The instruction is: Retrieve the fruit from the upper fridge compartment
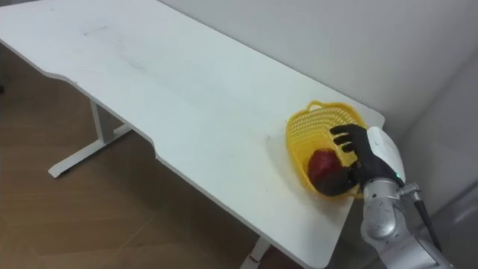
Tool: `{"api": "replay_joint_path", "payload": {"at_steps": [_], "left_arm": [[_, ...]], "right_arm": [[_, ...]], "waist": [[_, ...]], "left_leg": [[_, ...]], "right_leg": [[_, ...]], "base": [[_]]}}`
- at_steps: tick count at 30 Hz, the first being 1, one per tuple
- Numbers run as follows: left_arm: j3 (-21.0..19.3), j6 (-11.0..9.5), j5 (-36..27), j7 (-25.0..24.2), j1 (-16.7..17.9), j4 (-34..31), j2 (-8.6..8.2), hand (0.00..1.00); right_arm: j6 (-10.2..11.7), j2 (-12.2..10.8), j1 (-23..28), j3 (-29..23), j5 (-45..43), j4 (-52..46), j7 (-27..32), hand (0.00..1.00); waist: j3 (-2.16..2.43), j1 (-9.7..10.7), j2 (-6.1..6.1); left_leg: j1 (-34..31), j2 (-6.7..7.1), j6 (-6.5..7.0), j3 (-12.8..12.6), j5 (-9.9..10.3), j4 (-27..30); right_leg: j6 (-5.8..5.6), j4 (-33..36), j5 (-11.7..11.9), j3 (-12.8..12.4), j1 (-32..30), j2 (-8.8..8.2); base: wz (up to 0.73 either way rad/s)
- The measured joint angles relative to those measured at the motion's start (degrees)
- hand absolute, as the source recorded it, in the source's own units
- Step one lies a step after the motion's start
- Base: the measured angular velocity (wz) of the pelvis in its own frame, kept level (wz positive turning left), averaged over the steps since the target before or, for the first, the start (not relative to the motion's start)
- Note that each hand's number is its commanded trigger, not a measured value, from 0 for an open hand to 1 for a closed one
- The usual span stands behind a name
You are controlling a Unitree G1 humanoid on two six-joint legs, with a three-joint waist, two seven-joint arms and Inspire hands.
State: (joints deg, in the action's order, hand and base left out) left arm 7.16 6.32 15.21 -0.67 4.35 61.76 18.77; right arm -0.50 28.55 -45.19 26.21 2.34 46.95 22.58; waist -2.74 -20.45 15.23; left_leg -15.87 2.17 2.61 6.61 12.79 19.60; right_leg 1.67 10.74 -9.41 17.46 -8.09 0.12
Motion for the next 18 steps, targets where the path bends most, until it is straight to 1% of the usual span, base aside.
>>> {"api": "replay_joint_path", "payload": {"at_steps": [3,10,13,15,17,18], "left_arm": [[0.0,0.0,0.0,0.0,0.0,0.0,0.06,0.00],[-0.2,0.8,0.0,0.0,0.1,0.0,0.05,0.00],[-0.2,0.8,0.0,0.0,0.3,-0.2,0.05,0.00],[-0.3,0.8,0.0,0.1,0.3,-0.2,0.07,0.00],[-0.3,0.8,0.0,0.1,0.3,-0.3,0.16,0.00],[-0.3,0.8,0.0,0.0,0.4,-0.3,0.17,0.00]], "right_arm": [[0.0,0.0,-1.1,0.0,0.0,0.0,0.0,0.00],[-0.1,0.5,-1.2,0.0,0.0,0.0,-1.6,0.00],[-0.3,0.6,-1.2,0.0,0.0,-0.1,-2.7,0.00],[-0.4,0.7,-1.2,0.0,0.0,-0.2,-3.5,0.00],[-0.8,1.1,-1.2,0.0,0.0,-0.3,-4.2,0.00],[-0.9,1.1,-1.2,0.0,0.0,-0.3,-4.3,0.00]], "waist": [[0.05,0.3,-0.04],[0.15,0.6,0.03],[0.28,1.2,0.06],[0.40,1.2,0.20],[0.61,1.3,0.41],[0.62,1.3,0.42]], "left_leg": [[0.0,-0.05,0.00,0.0,0.0,-0.2],[0.2,-0.21,-0.09,-0.2,-0.1,-0.1],[0.3,-0.28,-0.18,-0.2,-0.1,0.1],[0.4,-0.36,-0.24,-0.5,-0.1,0.1],[0.7,-0.48,-0.32,-0.8,-0.2,0.0],[1.0,-0.49,-0.32,-0.8,-0.2,0.0]], "right_leg": [[0.00,0.0,0.0,0.0,0.0,0.03],[0.00,0.0,0.0,0.0,0.2,0.01],[0.02,0.0,0.0,-0.2,0.3,-0.02],[0.04,0.0,0.0,-0.2,0.3,-0.01],[0.15,0.0,0.1,-0.2,0.5,0.01],[0.19,-0.1,0.1,-0.2,0.8,0.02]], "base": [[0.00],[0.00],[-0.02],[-0.09],[-0.06],[-0.06]]}}
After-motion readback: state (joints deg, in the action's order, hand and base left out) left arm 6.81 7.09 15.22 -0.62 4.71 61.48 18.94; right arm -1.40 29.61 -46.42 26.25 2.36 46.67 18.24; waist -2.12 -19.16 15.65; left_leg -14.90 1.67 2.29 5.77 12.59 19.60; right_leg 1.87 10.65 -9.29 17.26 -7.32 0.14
